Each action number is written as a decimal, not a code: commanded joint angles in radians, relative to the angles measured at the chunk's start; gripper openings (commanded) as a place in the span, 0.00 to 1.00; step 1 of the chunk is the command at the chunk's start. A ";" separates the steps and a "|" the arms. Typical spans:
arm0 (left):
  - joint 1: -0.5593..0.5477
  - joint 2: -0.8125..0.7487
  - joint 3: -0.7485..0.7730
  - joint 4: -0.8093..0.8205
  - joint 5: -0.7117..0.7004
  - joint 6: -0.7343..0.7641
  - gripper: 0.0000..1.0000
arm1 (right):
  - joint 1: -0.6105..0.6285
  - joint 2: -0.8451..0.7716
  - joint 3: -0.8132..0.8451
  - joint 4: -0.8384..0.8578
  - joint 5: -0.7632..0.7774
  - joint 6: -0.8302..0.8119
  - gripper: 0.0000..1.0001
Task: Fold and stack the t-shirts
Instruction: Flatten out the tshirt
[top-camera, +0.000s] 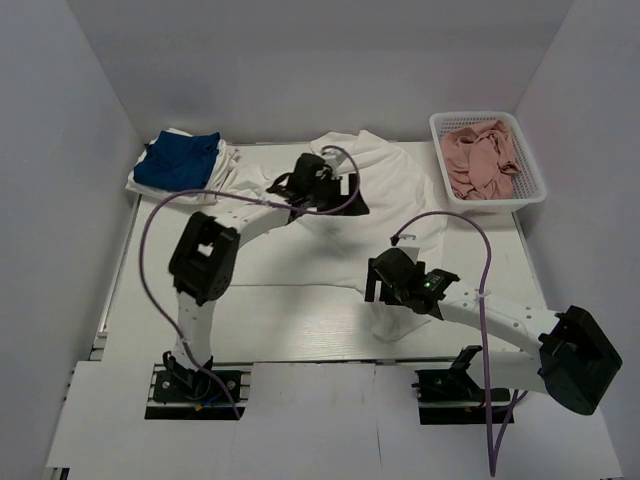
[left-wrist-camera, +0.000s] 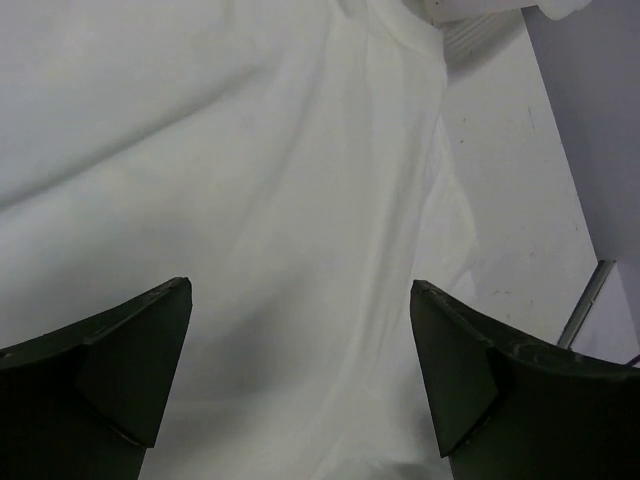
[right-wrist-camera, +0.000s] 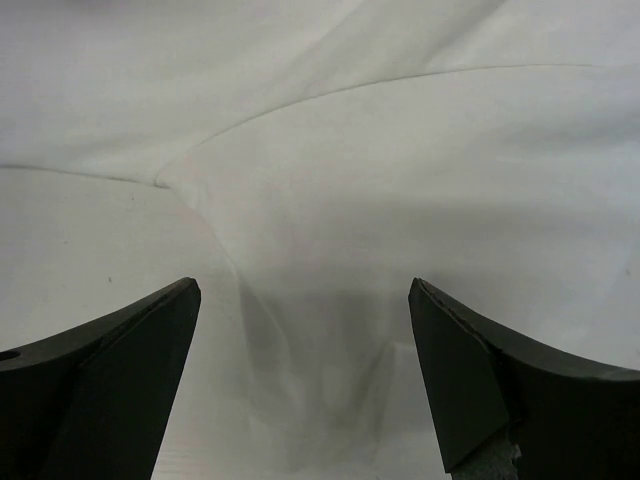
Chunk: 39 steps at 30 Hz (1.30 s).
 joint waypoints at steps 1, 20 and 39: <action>-0.028 0.132 0.179 -0.103 0.107 0.076 1.00 | -0.019 -0.030 -0.094 0.297 -0.088 -0.133 0.90; -0.074 0.700 0.800 -0.515 -0.239 0.142 1.00 | -0.056 -0.179 -0.350 0.320 -0.311 0.029 0.90; -0.074 0.656 0.762 -0.439 -0.239 0.166 1.00 | 0.006 -0.275 -0.236 -0.332 -0.586 0.133 0.90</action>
